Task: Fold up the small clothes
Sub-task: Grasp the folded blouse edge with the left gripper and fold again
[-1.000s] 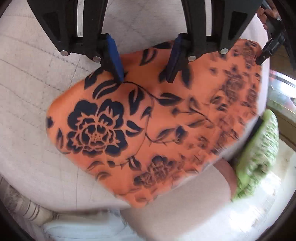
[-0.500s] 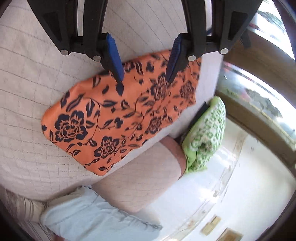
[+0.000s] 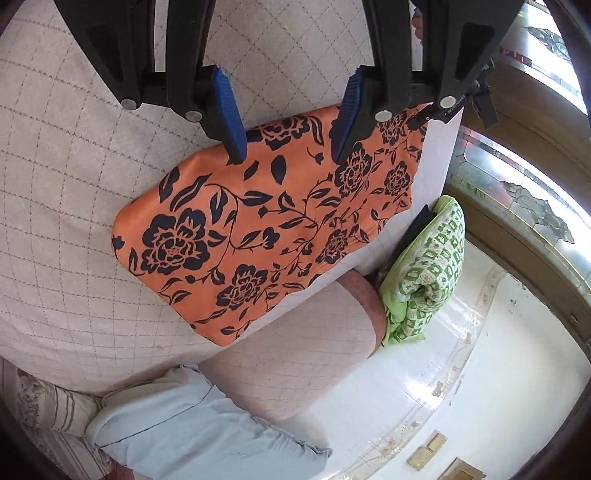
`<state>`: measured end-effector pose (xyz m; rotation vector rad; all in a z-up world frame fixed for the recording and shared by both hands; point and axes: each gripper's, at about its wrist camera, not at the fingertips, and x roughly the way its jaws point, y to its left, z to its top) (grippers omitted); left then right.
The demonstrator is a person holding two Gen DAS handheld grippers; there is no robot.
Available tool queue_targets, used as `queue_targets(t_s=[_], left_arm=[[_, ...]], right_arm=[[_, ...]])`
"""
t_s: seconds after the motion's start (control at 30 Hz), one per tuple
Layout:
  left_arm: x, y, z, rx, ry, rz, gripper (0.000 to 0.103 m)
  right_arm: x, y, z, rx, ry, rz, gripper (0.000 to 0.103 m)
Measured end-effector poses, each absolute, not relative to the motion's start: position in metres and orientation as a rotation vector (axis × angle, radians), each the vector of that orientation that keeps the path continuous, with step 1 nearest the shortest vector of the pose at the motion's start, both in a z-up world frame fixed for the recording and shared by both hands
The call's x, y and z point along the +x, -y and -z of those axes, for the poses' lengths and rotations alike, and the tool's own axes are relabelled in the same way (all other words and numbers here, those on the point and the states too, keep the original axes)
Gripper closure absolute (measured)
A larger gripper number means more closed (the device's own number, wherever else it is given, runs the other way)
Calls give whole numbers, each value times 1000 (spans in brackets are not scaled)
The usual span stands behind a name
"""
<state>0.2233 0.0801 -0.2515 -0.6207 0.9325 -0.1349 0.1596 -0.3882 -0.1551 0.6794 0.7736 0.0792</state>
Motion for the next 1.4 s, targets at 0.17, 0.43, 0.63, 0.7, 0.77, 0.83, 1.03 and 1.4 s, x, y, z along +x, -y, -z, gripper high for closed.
queue_targets(t_s=[0.17,0.43,0.63,0.7,0.77,0.83,1.03,1.4], left_arm=[[228,-77,257,-627,-916,130,73],[238,-64,253,-672,-893,134,53],[240,-59,236,-598,-870,127,89],[238,-51,220,-566,-834,156,91],[238,-38,199,-533,-798,196,92],[237,-19,175,-483,-770,237,92],[237,63,119,-344,-730,370,92],[239,259,158,-122,-864,629,89]], right_arm=[[171,388,161,645,-787,-64,52],[188,388,178,693,-808,-66,52],[187,392,177,680,-786,-52,52],[186,401,179,697,-776,-37,52],[184,412,182,729,-765,-22,52],[182,424,185,765,-755,-5,52],[174,466,191,872,-706,30,52],[150,552,214,1061,-642,168,51]])
